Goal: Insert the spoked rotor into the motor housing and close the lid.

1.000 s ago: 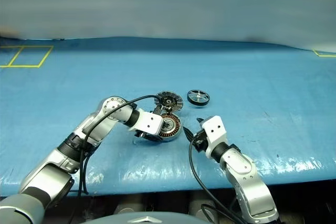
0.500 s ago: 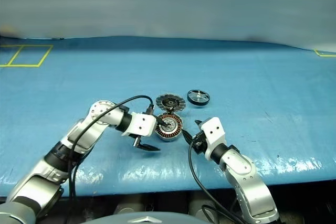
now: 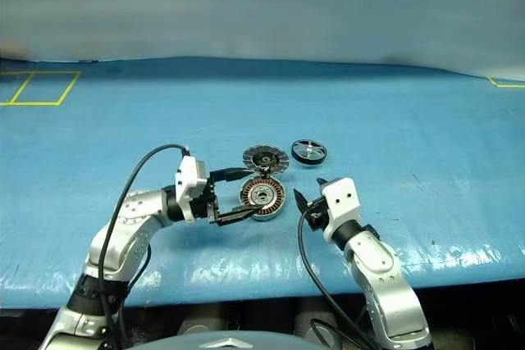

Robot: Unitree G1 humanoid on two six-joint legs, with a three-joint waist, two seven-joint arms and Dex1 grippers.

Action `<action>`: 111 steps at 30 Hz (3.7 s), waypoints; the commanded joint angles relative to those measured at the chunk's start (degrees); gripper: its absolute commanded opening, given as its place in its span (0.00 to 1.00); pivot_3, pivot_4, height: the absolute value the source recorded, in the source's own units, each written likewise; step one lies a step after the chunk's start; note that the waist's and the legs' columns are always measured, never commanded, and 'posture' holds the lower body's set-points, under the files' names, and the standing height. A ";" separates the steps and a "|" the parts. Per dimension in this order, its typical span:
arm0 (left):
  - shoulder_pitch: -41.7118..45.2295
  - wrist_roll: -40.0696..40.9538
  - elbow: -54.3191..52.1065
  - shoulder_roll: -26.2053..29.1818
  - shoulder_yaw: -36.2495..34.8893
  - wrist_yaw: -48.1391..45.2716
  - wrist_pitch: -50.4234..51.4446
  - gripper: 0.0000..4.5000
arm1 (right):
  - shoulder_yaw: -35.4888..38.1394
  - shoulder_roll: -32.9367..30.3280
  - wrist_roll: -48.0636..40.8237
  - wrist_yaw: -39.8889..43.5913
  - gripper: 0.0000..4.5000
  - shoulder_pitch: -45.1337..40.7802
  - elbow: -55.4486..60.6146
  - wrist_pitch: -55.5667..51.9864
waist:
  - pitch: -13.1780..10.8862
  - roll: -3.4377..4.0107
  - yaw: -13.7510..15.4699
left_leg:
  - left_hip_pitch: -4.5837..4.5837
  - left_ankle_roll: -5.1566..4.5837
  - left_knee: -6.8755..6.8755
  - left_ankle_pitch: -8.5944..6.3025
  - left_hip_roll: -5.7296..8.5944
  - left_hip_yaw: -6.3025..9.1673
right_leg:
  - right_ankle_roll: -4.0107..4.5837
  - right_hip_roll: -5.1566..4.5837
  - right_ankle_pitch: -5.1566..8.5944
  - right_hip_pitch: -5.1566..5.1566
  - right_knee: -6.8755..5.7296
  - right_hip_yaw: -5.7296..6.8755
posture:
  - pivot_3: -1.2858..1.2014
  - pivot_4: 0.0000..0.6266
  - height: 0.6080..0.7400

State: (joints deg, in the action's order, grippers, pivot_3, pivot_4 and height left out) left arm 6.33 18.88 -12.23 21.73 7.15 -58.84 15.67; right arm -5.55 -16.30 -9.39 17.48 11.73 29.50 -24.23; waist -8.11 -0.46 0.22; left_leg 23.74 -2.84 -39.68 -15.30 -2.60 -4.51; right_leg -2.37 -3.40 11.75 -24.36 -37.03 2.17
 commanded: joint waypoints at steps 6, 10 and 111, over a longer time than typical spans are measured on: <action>-4.47 -3.07 1.90 -0.23 4.83 0.12 -9.23 0.93 | 6.14 0.33 -0.83 -1.84 0.68 2.85 0.95 1.14 | 0.00 0.02 0.12 | -0.10 -0.02 -0.01 0.01 0.03 -0.01 | 0.00 -0.10 0.00 -0.14 0.06 0.01 | 0.52 0.24 1.00; -2.63 -5.72 5.14 0.35 8.48 -1.41 -12.58 0.93 | 6.30 -0.30 -0.75 -0.84 0.68 2.37 -0.26 -0.40 | 0.00 0.02 0.00 | -0.09 -0.02 -0.01 0.01 0.02 -0.02 | 0.01 -0.09 -0.01 -0.13 0.05 0.01 | 0.52 0.24 1.00; -7.94 -3.80 9.18 5.53 2.18 5.62 -17.99 0.94 | -14.43 -1.23 5.18 11.84 0.15 -20.11 -12.32 -3.89 | -0.10 0.04 -0.83 | 0.05 -0.02 0.30 0.00 -0.02 -0.11 | 0.15 -0.15 -0.01 -0.21 0.16 0.12 | 0.52 0.24 1.00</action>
State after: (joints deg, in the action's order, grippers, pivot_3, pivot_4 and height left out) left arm -1.79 15.20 -3.69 27.42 9.76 -52.68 -0.14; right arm -20.76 -17.47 -3.90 28.83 -7.66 16.05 -28.81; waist -8.20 -0.42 -0.61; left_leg 23.79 -2.86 -39.38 -15.30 -2.61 -4.62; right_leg -2.21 -3.56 11.75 -24.56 -36.86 2.29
